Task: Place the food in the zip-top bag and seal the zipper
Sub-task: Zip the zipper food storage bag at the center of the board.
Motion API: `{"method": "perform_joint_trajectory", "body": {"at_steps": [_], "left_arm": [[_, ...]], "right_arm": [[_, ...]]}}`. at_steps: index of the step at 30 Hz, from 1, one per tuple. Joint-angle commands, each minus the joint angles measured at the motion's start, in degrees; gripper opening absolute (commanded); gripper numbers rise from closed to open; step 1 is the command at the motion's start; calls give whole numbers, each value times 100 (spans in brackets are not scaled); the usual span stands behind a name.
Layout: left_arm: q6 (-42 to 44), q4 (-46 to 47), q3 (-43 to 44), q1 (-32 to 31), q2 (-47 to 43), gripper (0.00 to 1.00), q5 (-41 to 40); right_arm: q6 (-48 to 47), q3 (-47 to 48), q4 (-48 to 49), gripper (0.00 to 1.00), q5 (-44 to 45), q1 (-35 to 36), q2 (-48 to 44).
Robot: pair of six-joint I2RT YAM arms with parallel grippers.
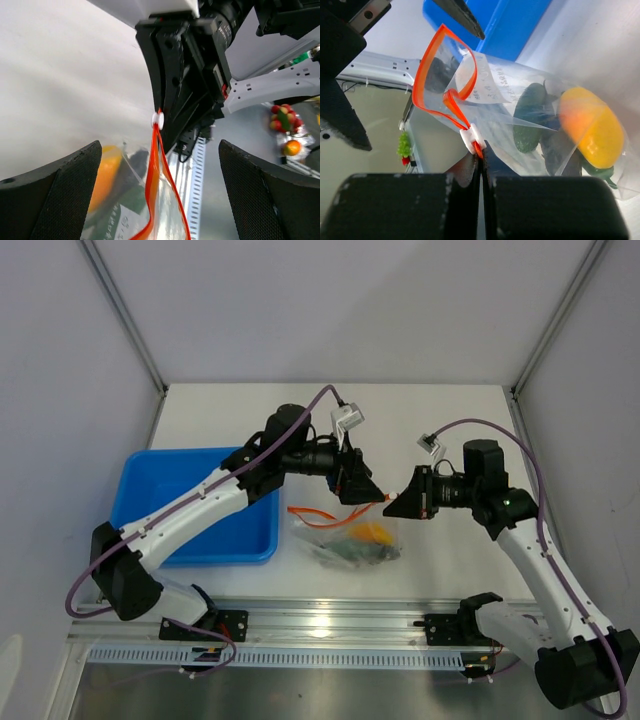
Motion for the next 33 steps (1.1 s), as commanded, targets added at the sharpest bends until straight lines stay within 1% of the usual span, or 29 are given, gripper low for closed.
{"method": "perform_joint_trajectory", "body": {"at_steps": [1, 3, 5, 6, 7, 8, 9, 13, 15, 18, 19, 21, 24, 29, 32, 33], "left_arm": [[791, 97, 420, -237, 20, 100, -304], [924, 9, 570, -290, 142, 100, -270], [846, 96, 527, -308, 204, 99, -173], [784, 175, 500, -299, 231, 98, 1], [705, 315, 491, -308, 275, 91, 125], [644, 359, 482, -308, 301, 86, 222], [547, 403, 482, -308, 354, 79, 327], [450, 351, 508, -308, 459, 63, 407], [398, 351, 482, -308, 468, 63, 425], [318, 395, 473, -308, 530, 68, 478], [301, 395, 482, -308, 565, 72, 504], [231, 404, 543, -308, 661, 76, 592], [143, 474, 570, -308, 732, 77, 680], [107, 360, 605, -308, 846, 73, 741], [54, 369, 623, -308, 899, 70, 750], [28, 386, 623, -308, 908, 64, 776]], "right_arm": [[-204, 376, -163, 0, -348, 77, 22], [-186, 403, -164, 0, -366, 86, 13], [-177, 429, -181, 0, -366, 78, 4], [-195, 438, -190, 0, -357, 69, 4], [-212, 438, -207, 0, -340, 77, 13], [-212, 429, -225, 0, -305, 78, 4], [-212, 429, -234, 0, -296, 69, 13], [-134, 394, -181, 0, -252, 69, -22], [-125, 385, -172, 0, -269, 60, -5], [-107, 385, -137, 0, -322, 60, -31], [-107, 385, -128, 0, -322, 60, -39], [-133, 377, -146, 0, -348, 60, -48], [-133, 359, -146, 0, -357, 60, -48], [-142, 350, -128, 0, -392, 60, -57], [-151, 341, -137, 0, -392, 60, -48], [-142, 341, -137, 0, -384, 60, -48]]}}
